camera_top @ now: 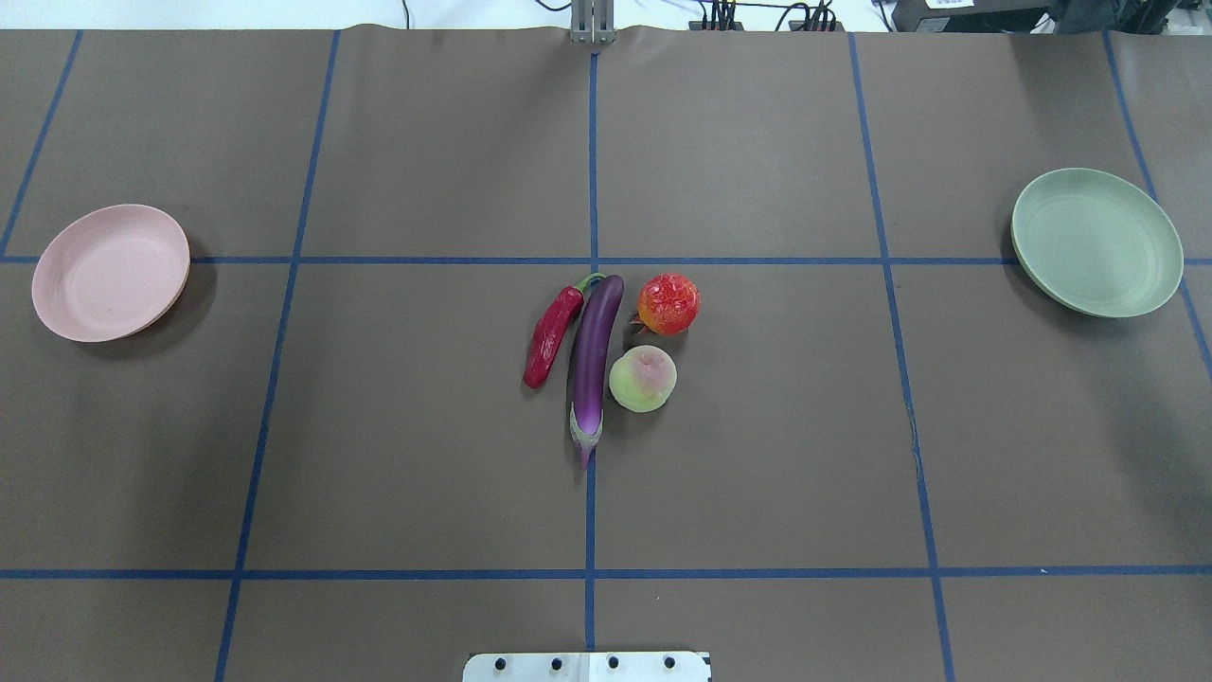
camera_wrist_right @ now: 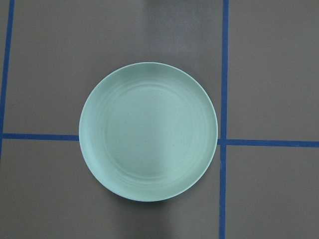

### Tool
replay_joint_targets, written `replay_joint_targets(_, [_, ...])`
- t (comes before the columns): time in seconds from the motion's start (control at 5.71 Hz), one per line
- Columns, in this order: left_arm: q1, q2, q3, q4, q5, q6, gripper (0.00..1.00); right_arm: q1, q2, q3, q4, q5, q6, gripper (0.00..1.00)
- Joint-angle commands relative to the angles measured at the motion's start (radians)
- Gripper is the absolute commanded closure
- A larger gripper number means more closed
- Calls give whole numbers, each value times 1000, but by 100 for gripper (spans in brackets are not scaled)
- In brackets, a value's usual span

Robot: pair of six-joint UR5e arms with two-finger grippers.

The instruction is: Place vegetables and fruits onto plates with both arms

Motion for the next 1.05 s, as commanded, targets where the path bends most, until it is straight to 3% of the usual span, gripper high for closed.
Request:
replay_joint_targets(0.0, [-5,30,-45,0,2,0,0,0,-49,8,17,1,2,0])
replay_joint_targets(0.35, [0,94,-56,-16,-3,9,0,-3,-103,7,146,6,2,0])
replay_joint_targets(0.7, [0,107,-56,-68,-4,-3,0,-29,-115,16,162,33,12,0])
replay_joint_targets(0.88, [1,102,-56,-70,-4,0,0,-125,-108,32,244,66,50,0])
